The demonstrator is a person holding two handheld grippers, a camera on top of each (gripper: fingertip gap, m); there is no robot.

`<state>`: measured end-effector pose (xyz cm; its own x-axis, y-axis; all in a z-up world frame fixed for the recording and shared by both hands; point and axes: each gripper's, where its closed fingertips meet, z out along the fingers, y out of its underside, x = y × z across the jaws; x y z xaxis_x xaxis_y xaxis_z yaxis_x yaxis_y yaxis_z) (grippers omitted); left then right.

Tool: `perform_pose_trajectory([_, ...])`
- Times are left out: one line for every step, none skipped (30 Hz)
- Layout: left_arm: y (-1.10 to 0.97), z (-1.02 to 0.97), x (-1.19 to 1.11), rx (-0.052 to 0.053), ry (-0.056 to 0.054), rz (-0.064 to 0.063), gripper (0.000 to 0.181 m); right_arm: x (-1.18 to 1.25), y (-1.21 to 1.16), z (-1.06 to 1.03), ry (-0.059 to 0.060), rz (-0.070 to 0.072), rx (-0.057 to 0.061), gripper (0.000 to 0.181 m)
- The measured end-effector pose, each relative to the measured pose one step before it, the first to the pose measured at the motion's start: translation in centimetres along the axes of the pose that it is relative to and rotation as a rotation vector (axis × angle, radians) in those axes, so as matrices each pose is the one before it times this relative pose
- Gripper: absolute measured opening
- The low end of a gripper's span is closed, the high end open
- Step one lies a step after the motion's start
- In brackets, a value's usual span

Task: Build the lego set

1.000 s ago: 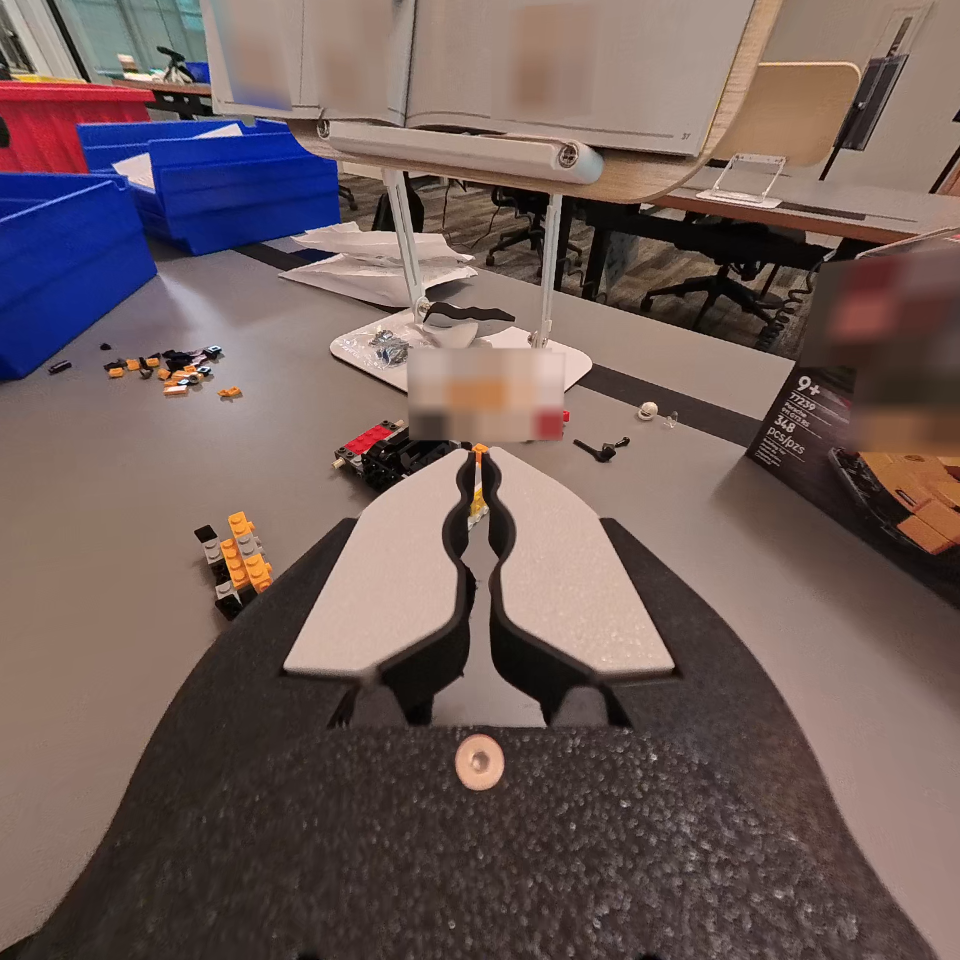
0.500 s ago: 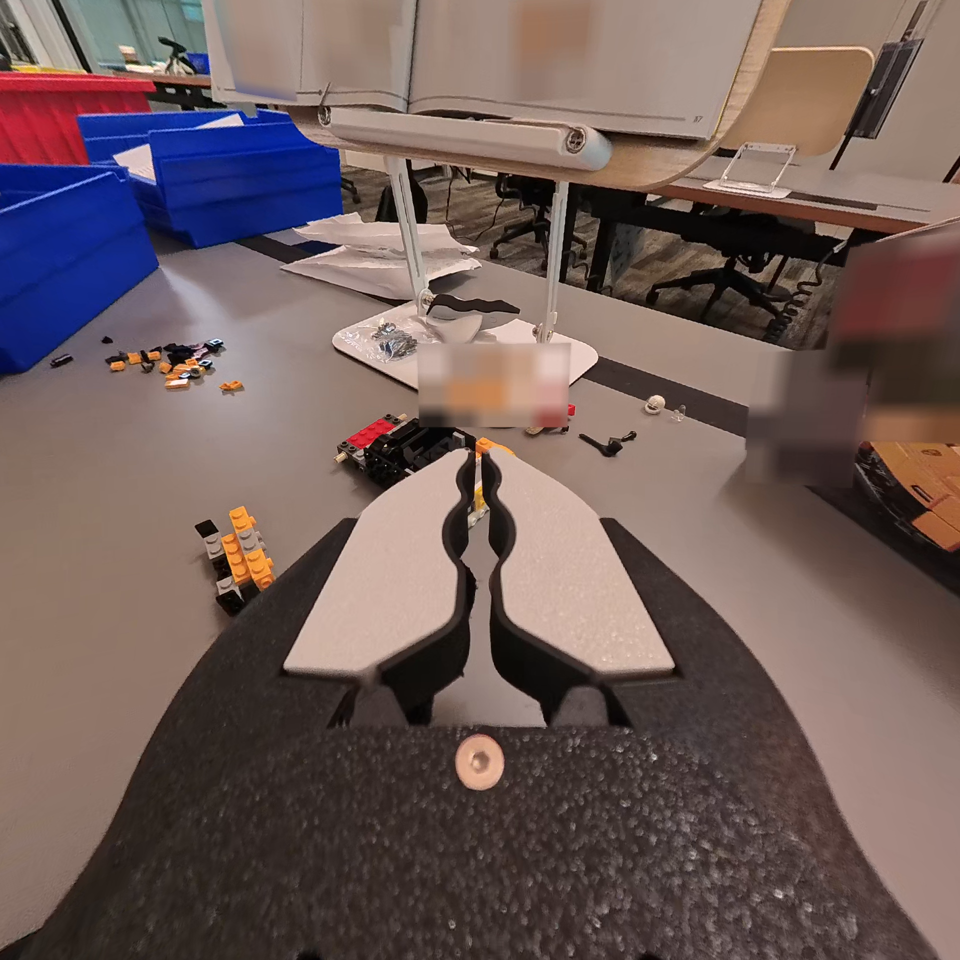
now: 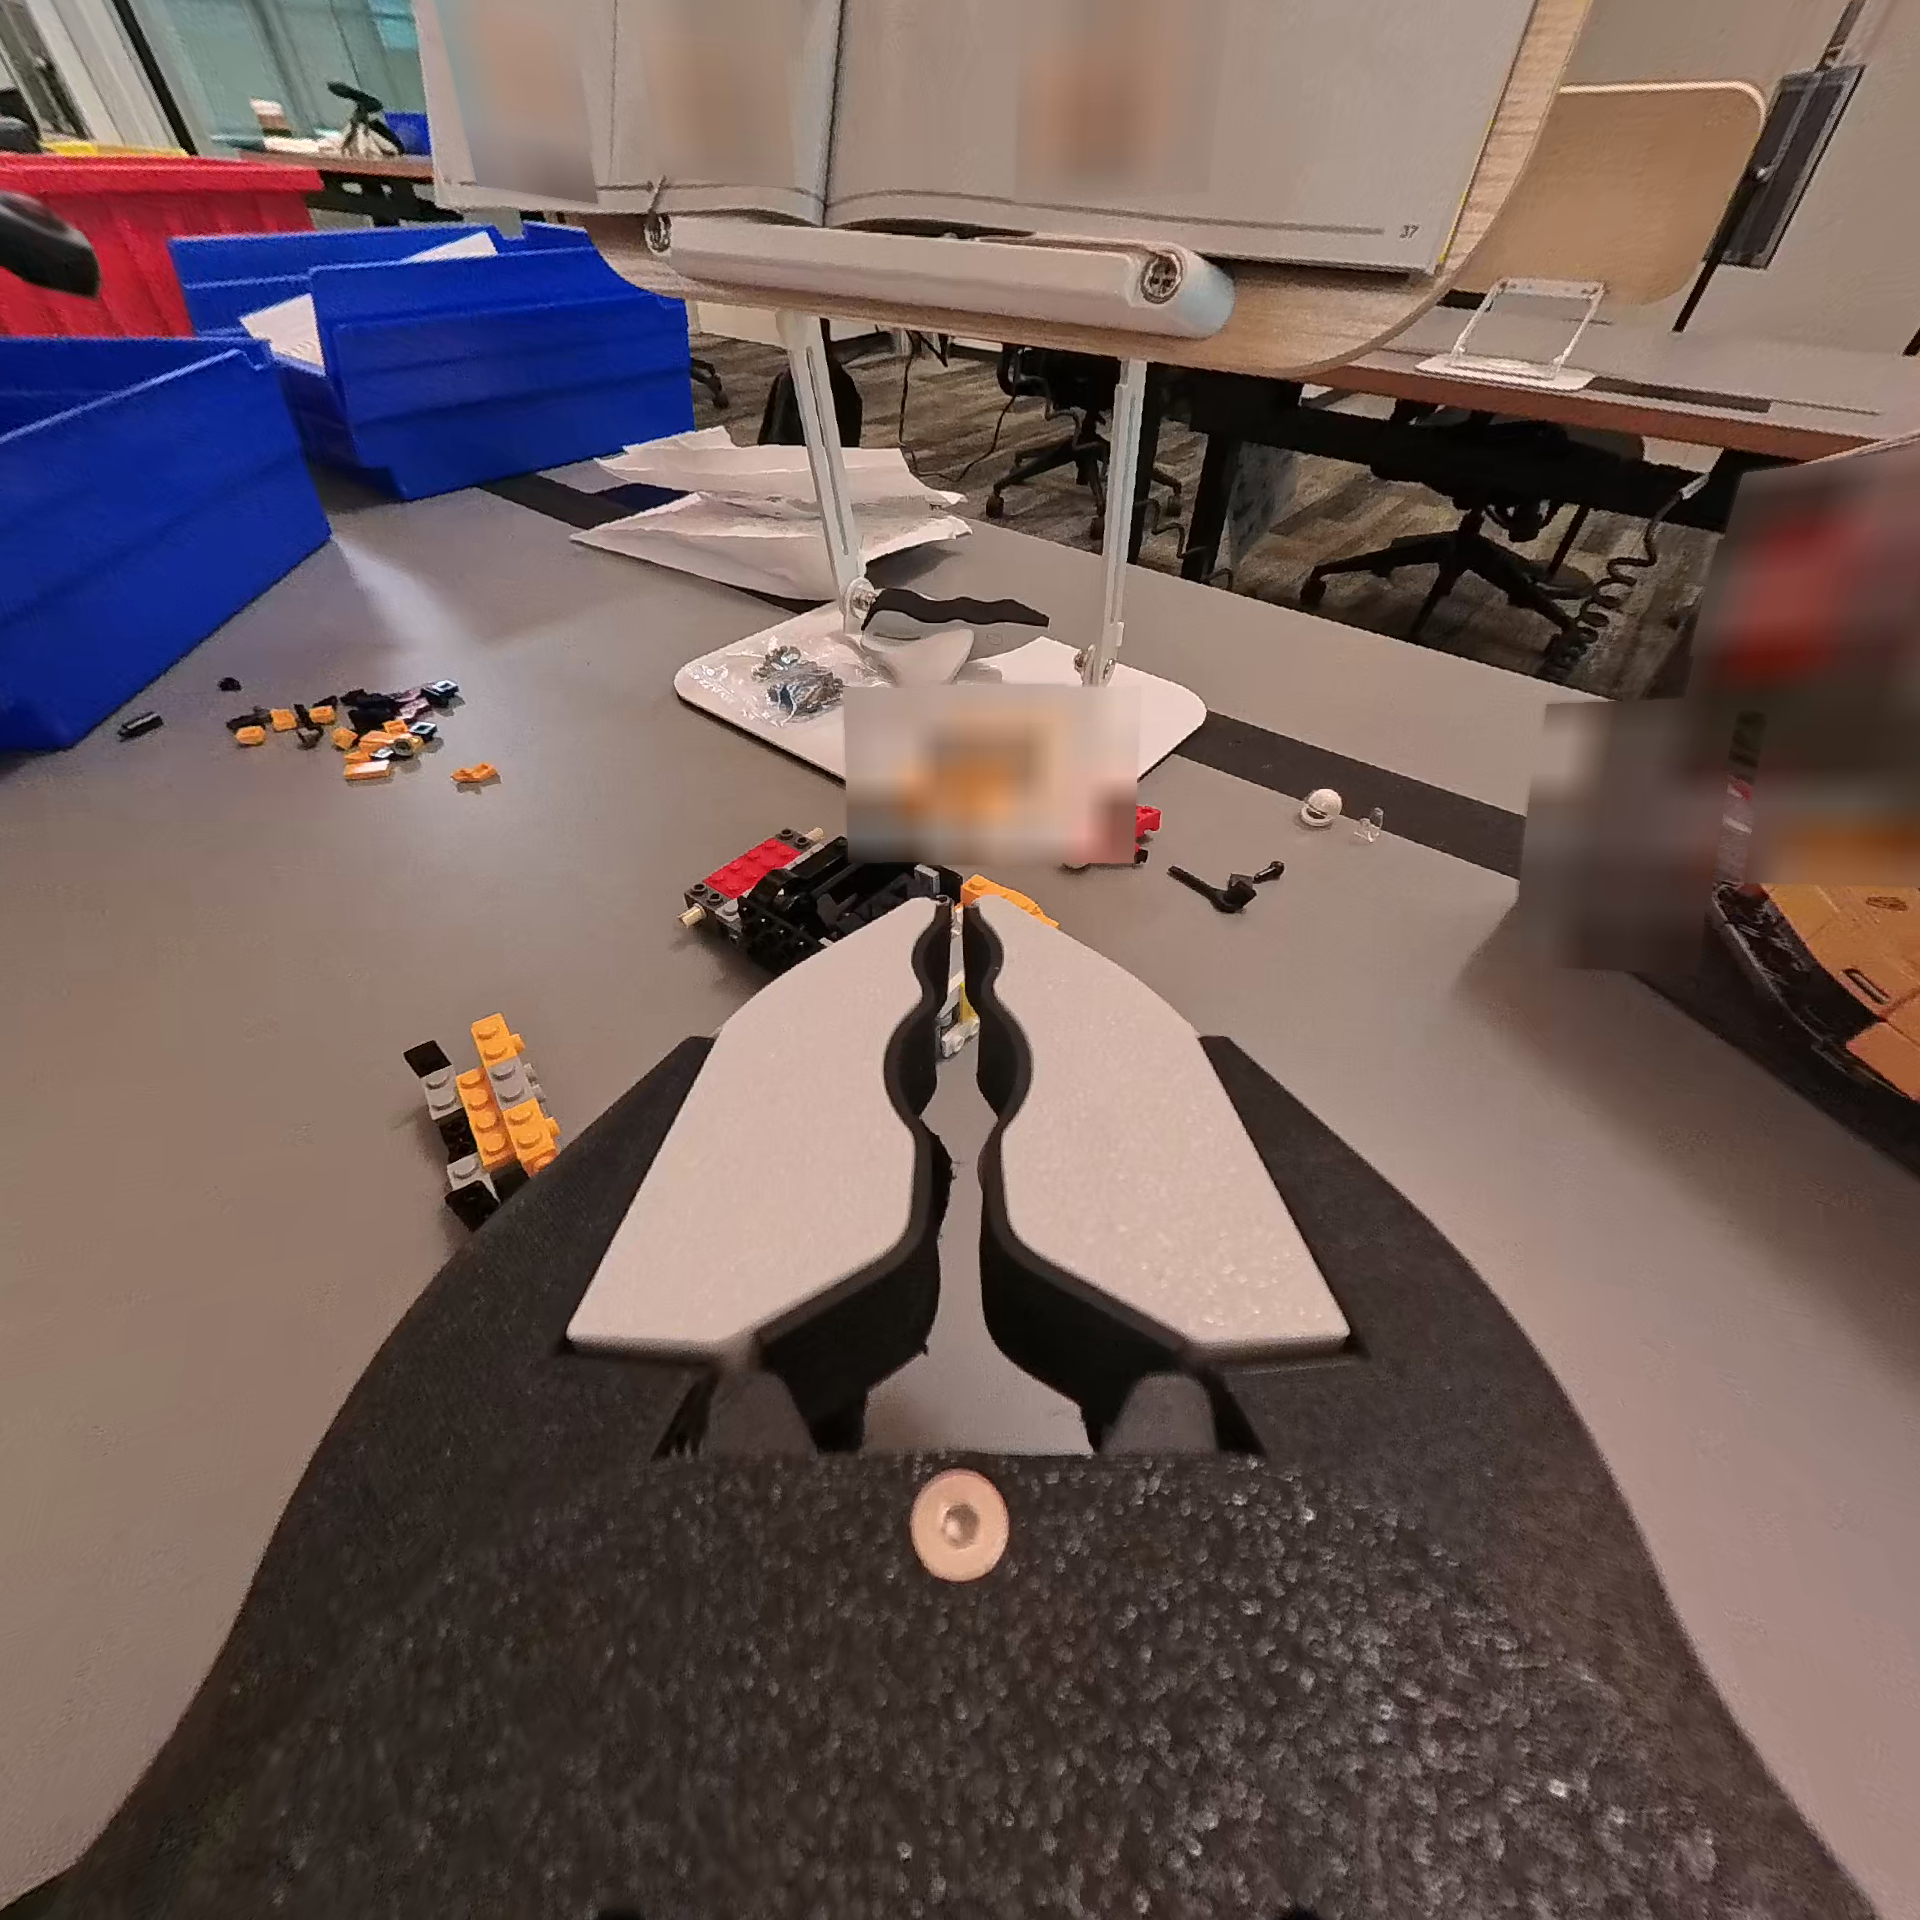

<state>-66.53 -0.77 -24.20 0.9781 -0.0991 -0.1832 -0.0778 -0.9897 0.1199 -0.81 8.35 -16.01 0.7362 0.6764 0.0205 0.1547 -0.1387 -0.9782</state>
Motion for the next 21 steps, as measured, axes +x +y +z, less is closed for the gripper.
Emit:
perform_pose_trajectory([-0.054, 0.286, 0.111, -0.0124, 0.0163, -0.0121, 0.022, 0.039, -0.003, -0.027, 0.0006, 0.0007, 0.0008, 0.001])
perform_pose_trajectory([-0.034, 0.269, 0.028, -0.0110, 0.0119, -0.0105, 0.023, 0.032, -0.001, -0.004, 0.0002, 0.0008, 0.0002, 0.001])
perform_pose_trajectory([-0.031, 0.248, -0.004, -0.0101, 0.0091, -0.0062, 0.024, 0.033, 0.029, -0.005, 0.0002, 0.0007, -0.0006, 0.001])
perform_pose_trajectory([-0.119, 0.173, 0.097, -0.0036, 0.0111, -0.0026, 0.023, 0.032, 0.016, -0.005, 0.0000, 0.0006, -0.0003, 0.001])
perform_pose_trajectory([0.036, 0.154, 0.238, -0.0126, 0.0193, 0.0004, 0.020, 0.028, 0.033, 0.012, 0.0001, 0.0011, -0.0004, 0.001])
perform_pose_trajectory([0.087, 0.061, 0.127, -0.0128, 0.0085, 0.0055, 0.012, 0.028, 0.029, 0.001, -0.0003, 0.0014, -0.0007, 0.001])
perform_pose_trajectory([0.005, 0.031, 0.111, -0.0063, 0.0005, 0.0130, 0.009, 0.012, 0.015, 0.001, -0.0005, 0.0012, -0.0004, 0.001])
perform_pose_trajectory([-0.041, -0.033, 0.123, 0.0000, -0.0044, 0.0193, 0.009, 0.017, -0.027, -0.029, -0.0001, 0.0006, 0.0012, 0.001])
perform_pose_trajectory([-0.127, -0.200, 0.537, 0.0161, 0.0184, 0.0234, 0.009, 0.005, -0.094, -0.044, 0.0004, -0.0006, 0.0028, 0.001])
perform_pose_trajectory([-0.294, -0.584, 0.630, 0.0394, 0.0179, 0.0193, 0.009, 0.018, -0.145, -0.083, 0.0013, -0.0024, 0.0043, 0.001])
perform_pose_trajectory([-0.479, -1.065, 0.607, 0.0665, 0.0025, 0.0219, 0.009, 0.006, -0.191, -0.106, 0.0021, -0.0050, 0.0060, 0.001])
perform_pose_trajectory([-0.854, -1.576, 0.836, 0.1018, 0.0033, 0.0257, 0.009, 0.012, -0.228, -0.115, 0.0032, -0.0073, 0.0074, 0.001])
perform_pose_trajectory([-1.307, -1.969, 1.298, 0.1306, 0.0211, 0.0209, 0.009, -0.030, -0.269, -0.115, 0.0016, -0.0070, 0.0089, 0.001])
perform_pose_trajectory([-1.808, -2.210, 1.868, 0.1539, 0.0389, 0.0283, 0.009, -0.152, -0.309, -0.079, -0.0037, -0.0045, 0.0098, 0.001])
perform_pose_trajectory([-2.382, -2.246, 2.561, 0.1771, 0.0559, 0.0492, 0.009, -0.313, -0.365, -0.068, -0.0102, -0.0024, 0.0097, 0.001])
perform_pose_trajectory([-2.872, -1.993, 3.145, 0.1904, 0.0702, 0.0616, 0.009, -0.513, -0.547, -0.076, -0.0164, -0.0030, 0.0169, 0.002])
perform_pose_trajectory([-3.027, -1.467, 3.435, 0.1800, 0.0826, 0.0380, 0.008, -0.764, -0.789, -0.087, -0.0251, -0.0073, 0.0254, 0.001])
perform_pose_trajectory([-3.126, -0.858, 4.079, 0.1832, 0.1251, 0.0267, 0.008, -1.025, -0.924, -0.047, -0.0351, -0.0135, 0.0250, 0.002])
perform_pose_trajectory([-2.911, -0.066, 4.230, 0.1826, 0.1333, 0.0308, 0.008, -1.162, -0.987, 0.031, -0.0361, -0.0181, 0.0191, 0.003])
perform_pose_trajectory([-2.053, 0.768, 3.719, 0.1459, 0.1119, 0.0234, 0.008, -1.235, -1.098, 0.108, -0.0352, -0.0194, 0.0194, 0.004])
perform_pose_trajectory([-1.332, 1.261, 3.365, 0.1202, 0.1095, 0.0141, 0.008, -1.384, -1.210, 0.196, -0.0407, -0.0178, 0.0214, 0.006])
